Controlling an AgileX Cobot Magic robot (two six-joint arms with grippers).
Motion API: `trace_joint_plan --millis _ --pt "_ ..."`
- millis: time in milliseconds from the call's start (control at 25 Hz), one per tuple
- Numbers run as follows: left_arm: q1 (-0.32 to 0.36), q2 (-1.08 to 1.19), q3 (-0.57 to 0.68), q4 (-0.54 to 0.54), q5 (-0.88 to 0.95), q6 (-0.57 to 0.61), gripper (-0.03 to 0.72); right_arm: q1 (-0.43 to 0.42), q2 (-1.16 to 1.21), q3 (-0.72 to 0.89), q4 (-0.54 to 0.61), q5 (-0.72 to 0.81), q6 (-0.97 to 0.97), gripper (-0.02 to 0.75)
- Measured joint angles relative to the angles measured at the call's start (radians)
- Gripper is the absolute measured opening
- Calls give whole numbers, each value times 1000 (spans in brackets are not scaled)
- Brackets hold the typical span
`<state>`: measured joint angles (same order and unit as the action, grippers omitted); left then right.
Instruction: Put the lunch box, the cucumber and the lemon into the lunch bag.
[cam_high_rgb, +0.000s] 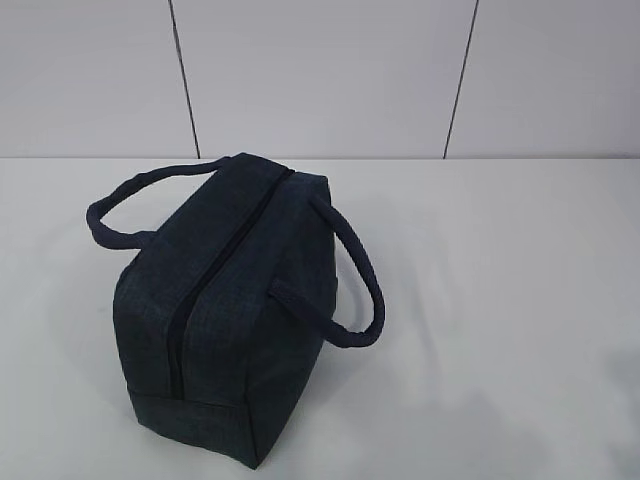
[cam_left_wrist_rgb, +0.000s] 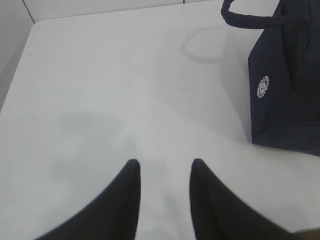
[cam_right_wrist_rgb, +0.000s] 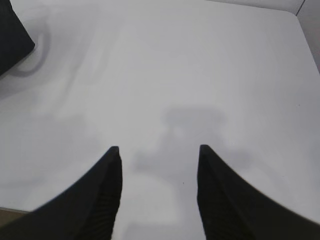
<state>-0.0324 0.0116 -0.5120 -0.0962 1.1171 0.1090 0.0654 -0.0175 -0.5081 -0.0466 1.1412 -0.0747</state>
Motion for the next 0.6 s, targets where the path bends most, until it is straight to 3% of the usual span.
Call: trace_joint_plan --millis 600 --pt "0 0 0 0 0 0 242 0 0 0 0 0 0 355"
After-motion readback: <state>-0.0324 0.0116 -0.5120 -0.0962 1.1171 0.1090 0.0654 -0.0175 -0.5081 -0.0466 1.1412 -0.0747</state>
